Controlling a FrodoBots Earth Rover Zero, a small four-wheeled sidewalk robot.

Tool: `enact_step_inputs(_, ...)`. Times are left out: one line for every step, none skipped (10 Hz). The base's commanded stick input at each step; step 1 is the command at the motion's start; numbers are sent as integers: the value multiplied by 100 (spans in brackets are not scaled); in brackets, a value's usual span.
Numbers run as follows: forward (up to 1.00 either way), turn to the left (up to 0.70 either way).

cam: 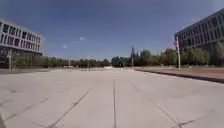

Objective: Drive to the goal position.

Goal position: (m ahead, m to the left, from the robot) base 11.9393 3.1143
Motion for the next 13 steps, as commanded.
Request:
enact_step_inputs(70,1)
enact_step_inputs(70,1)
enact_step_inputs(70,1)
enact_step_inputs(70,1)
enact_step_inputs(70,1)
enact_step_inputs(70,1)
enact_step_inputs(70,1)
enact_step_inputs(70,1)
enact_step_inputs(70,1)
enact_step_inputs(70,1)
enact_step_inputs(70,1)
enact_step_inputs(70,1)
enact_step_inputs(70,1)
